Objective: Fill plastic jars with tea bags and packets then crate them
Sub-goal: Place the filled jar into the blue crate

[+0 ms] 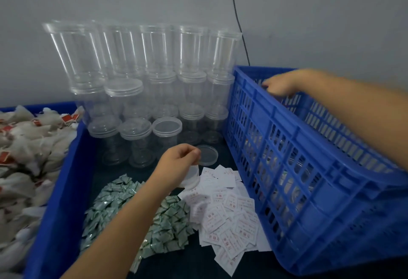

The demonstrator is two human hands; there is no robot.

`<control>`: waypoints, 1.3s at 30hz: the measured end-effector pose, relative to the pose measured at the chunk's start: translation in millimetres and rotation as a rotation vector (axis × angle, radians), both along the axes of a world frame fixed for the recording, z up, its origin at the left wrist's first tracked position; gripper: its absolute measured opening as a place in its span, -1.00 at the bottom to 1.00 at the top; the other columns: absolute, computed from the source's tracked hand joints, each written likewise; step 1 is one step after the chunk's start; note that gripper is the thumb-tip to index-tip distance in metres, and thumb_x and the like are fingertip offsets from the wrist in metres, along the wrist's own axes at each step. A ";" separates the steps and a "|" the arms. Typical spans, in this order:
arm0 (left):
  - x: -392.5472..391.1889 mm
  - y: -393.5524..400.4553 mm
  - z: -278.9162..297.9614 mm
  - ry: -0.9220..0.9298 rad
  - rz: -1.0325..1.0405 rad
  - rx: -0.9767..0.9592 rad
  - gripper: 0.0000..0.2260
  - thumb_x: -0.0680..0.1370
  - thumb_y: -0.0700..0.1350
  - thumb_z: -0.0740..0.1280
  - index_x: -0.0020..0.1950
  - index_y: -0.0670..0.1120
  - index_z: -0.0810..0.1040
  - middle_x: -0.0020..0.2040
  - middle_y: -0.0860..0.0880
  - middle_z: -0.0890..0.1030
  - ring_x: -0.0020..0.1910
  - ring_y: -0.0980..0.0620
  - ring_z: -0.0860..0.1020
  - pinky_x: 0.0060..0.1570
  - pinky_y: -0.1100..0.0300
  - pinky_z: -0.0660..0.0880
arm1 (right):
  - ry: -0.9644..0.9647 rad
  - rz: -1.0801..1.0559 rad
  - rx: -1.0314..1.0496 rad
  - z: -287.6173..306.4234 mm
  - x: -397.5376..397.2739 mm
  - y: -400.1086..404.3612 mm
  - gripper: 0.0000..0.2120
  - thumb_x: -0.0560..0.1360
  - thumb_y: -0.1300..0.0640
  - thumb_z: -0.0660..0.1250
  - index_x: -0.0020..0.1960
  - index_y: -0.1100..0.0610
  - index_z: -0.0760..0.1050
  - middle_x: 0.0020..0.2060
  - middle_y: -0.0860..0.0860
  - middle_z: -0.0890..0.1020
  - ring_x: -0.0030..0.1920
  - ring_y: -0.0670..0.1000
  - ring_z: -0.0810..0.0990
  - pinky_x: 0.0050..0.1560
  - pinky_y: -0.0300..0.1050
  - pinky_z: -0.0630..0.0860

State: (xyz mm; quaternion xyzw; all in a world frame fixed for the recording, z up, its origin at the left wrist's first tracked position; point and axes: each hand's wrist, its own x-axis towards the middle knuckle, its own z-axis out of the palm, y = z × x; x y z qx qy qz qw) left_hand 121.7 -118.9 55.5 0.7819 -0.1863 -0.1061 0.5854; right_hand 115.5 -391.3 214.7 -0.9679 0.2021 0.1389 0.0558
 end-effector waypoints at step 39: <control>-21.5 134.9 19.5 -0.271 0.169 0.354 -0.90 0.58 -0.02 0.27 -0.04 0.06 0.57 -0.21 0.12 0.60 -0.31 0.26 0.51 -0.30 0.41 0.41 | -0.362 0.102 0.320 -106.5 109.1 179.2 -0.08 0.32 -0.16 0.59 0.45 0.21 0.23 0.32 0.16 0.44 0.23 0.17 0.49 0.03 0.00 0.47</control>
